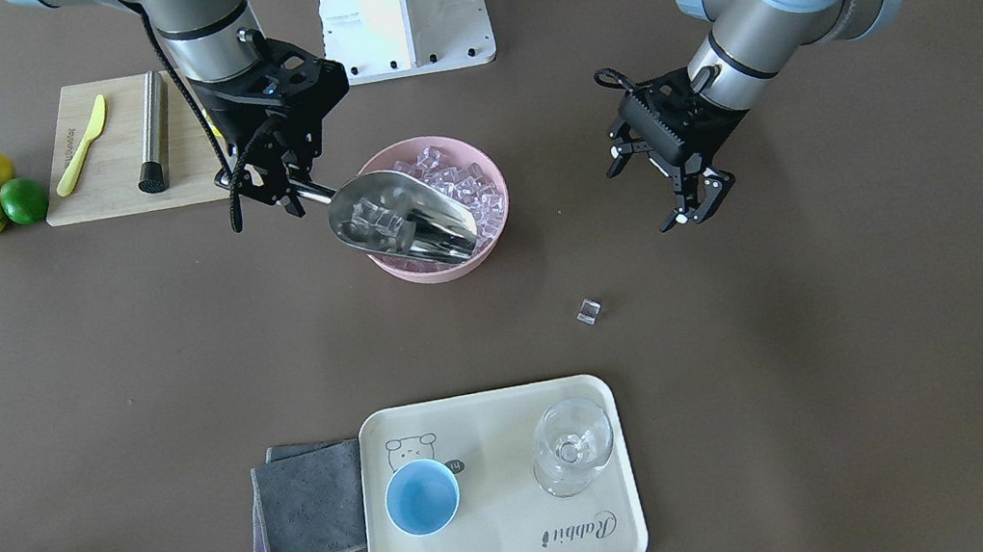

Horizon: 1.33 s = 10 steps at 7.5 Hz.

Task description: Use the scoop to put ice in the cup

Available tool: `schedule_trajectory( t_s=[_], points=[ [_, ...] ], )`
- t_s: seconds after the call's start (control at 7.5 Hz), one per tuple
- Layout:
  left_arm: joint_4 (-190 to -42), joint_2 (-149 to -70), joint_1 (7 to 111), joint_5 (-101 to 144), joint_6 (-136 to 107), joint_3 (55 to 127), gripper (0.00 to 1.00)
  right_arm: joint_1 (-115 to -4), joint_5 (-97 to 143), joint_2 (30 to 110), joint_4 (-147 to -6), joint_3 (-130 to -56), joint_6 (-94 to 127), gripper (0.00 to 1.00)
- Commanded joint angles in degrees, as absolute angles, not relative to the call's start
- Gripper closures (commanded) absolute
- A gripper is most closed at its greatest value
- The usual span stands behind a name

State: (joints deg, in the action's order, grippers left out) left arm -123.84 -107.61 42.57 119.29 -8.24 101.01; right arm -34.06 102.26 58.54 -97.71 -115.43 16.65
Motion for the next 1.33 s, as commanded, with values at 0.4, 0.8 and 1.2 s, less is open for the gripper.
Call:
schedule_trajectory(
  t_s=[0.4, 0.8, 1.2],
  points=[
    [-102.4, -102.7, 61.0, 117.4, -8.1, 102.0, 0.02, -48.6, 119.9, 54.1, -111.6, -104.8, 13.2, 1.0],
    [-103.3, -93.7, 72.6, 119.6, -8.3, 101.6, 0.02, -49.8, 122.4, 41.2, -119.9, -87.4, 11.0, 1.0],
    [-103.2, -87.3, 85.8, 132.9, -8.3, 93.5, 0.02, -50.0, 122.7, 32.7, -130.1, -78.9, 7.5, 1.0]
  ],
)
